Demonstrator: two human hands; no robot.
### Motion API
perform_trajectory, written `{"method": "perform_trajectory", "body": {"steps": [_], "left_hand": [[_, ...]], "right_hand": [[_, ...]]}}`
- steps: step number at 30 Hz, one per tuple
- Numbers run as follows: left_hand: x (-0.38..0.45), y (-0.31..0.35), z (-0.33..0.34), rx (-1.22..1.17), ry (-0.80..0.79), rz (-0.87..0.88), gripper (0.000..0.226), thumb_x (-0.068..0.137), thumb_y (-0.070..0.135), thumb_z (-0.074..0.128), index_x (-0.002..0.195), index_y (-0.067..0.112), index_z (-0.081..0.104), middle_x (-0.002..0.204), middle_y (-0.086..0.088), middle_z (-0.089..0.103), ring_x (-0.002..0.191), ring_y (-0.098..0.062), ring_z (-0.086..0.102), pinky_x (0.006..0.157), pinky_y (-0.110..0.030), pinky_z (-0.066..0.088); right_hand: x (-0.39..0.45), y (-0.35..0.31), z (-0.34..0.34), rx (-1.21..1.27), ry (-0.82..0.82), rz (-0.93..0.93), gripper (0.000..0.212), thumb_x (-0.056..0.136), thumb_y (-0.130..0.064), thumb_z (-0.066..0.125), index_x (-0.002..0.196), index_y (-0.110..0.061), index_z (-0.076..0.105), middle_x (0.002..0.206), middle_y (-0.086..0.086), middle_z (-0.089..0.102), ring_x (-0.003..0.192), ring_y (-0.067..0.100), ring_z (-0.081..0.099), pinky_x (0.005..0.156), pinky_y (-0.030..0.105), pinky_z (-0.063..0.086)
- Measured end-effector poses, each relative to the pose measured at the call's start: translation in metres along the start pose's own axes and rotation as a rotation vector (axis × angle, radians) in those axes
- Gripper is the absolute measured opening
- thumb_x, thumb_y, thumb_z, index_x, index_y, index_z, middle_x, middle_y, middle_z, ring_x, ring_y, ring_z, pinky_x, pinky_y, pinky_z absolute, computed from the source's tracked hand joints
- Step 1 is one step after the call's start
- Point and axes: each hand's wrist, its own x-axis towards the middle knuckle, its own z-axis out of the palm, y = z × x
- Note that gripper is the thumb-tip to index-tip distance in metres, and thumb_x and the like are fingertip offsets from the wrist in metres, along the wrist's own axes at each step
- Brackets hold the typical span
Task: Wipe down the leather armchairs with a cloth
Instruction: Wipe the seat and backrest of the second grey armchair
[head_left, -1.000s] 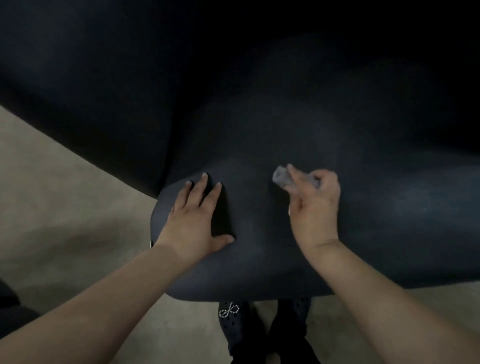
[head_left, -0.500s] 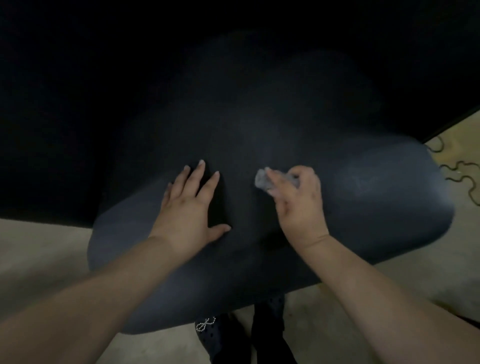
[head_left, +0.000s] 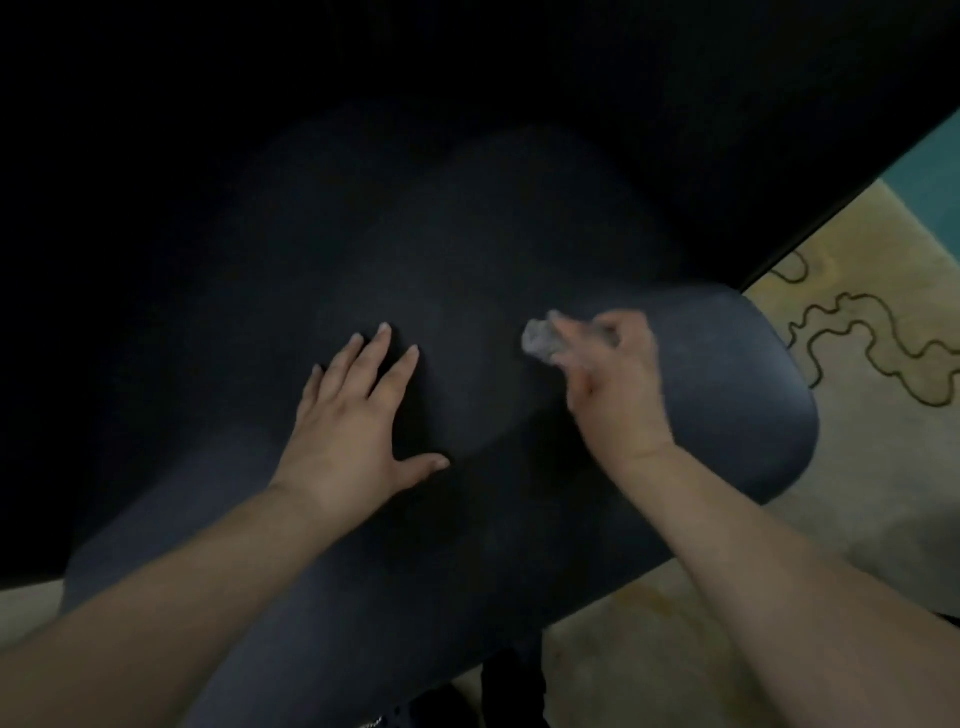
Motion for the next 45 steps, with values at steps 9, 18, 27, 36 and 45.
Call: {"method": "perform_trajectory", "body": {"steps": [9,18,27,36,45], "left_hand": [[0.014,-0.017,-0.014,-0.01,0.005,-0.084,0.11,0.068,0.072,0.064,0.153,0.028,0.011,0.162,0.003,-0.005,0.147,-0.019,-0.005,0.119,-0.043,0.006],[-0.006,-0.019,-0.036,-0.028,-0.164,-0.132,0.095,0.082,0.06,0.061,0.154,0.028,0.007,0.161,0.005,-0.008,0.147,-0.018,-0.005,0.117,-0.038,0.009],[-0.061,-0.022,-0.162,0.054,-0.075,-0.147,0.071,0.091,0.046,0.055,0.151,0.024,0.024,0.159,0.0,0.017,0.147,-0.023,0.009,0.119,-0.041,0.017],[-0.15,-0.056,-0.288,0.156,0.15,-0.184,0.07,0.091,0.047,0.054,0.15,0.02,0.028,0.157,0.004,0.025,0.147,-0.02,0.011,0.119,-0.039,0.017],[-0.208,-0.162,-0.314,0.031,0.364,-0.209,0.075,0.084,0.035,0.069,0.147,0.011,0.036,0.156,-0.005,0.027,0.146,-0.024,0.017,0.118,-0.03,0.009]], "right_hand": [[0.07,-0.032,0.03,0.095,-0.009,0.185,0.037,0.086,-0.006,0.056,0.117,-0.022,0.065,0.118,0.019,0.05,0.108,0.032,0.047,0.093,0.036,0.04],[0.034,-0.065,0.026,0.132,-0.282,-0.057,0.021,0.083,-0.029,0.068,0.073,-0.036,0.051,0.098,-0.002,0.047,0.093,0.015,0.053,0.085,0.034,0.047],[0.039,-0.126,-0.063,0.342,-0.217,0.27,0.033,0.093,-0.013,0.059,0.126,-0.019,0.06,0.107,-0.005,0.036,0.086,0.001,0.047,0.071,-0.007,0.034],[0.044,-0.27,-0.108,0.462,-0.267,0.226,0.033,0.094,-0.021,0.058,0.126,-0.029,0.059,0.107,-0.011,0.036,0.094,0.006,0.05,0.072,0.01,0.044],[0.014,-0.376,-0.048,0.613,-0.222,0.294,0.032,0.094,-0.019,0.058,0.124,-0.03,0.06,0.102,-0.017,0.038,0.062,-0.003,0.058,0.041,0.012,0.044]]}}
